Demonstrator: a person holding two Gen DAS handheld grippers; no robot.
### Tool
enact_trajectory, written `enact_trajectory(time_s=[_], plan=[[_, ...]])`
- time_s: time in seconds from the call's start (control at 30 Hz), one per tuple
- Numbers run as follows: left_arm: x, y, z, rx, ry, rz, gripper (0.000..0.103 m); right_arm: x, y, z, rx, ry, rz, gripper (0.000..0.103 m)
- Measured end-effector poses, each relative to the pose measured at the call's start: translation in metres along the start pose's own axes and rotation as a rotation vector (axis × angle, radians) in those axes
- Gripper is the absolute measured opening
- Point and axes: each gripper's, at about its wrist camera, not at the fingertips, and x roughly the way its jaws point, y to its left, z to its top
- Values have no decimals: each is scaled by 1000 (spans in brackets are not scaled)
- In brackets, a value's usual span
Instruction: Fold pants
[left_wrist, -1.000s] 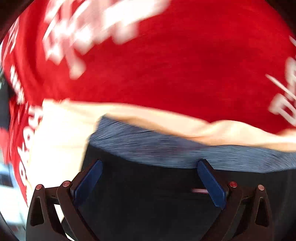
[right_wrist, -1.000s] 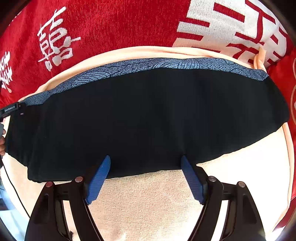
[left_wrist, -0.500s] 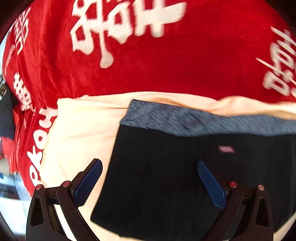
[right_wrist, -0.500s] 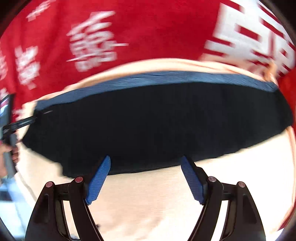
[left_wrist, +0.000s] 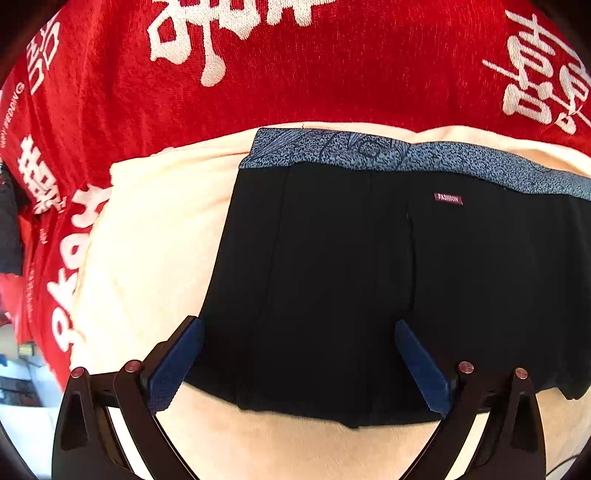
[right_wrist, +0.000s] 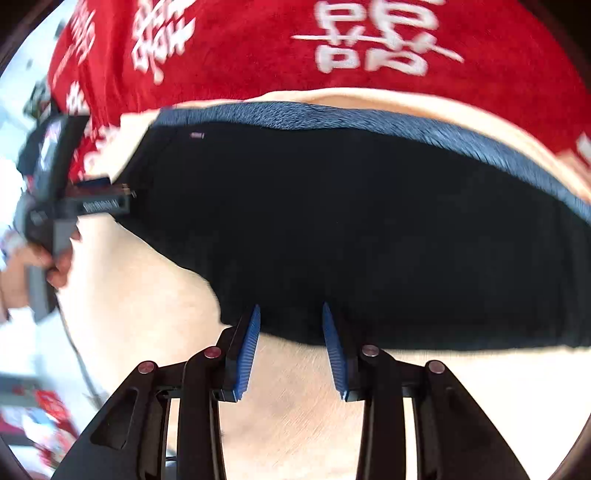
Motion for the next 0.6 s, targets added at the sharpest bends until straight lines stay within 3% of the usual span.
enact_trajectory(time_s=[0.07, 0.23, 0.3, 0.6], plan=[[-11, -8, 0, -5, 8, 5, 103, -7, -12, -1, 74, 1, 32, 39], [-44, -50, 1, 27, 21, -102, 103, -33, -50, -27, 195, 13, 29, 44], [-57, -79, -1, 72, 22, -145, 103, -43, -64, -37, 227, 13, 24, 48], [-108, -241, -6, 265, 7, -271, 103, -102, -163, -85, 407, -42, -31, 49]])
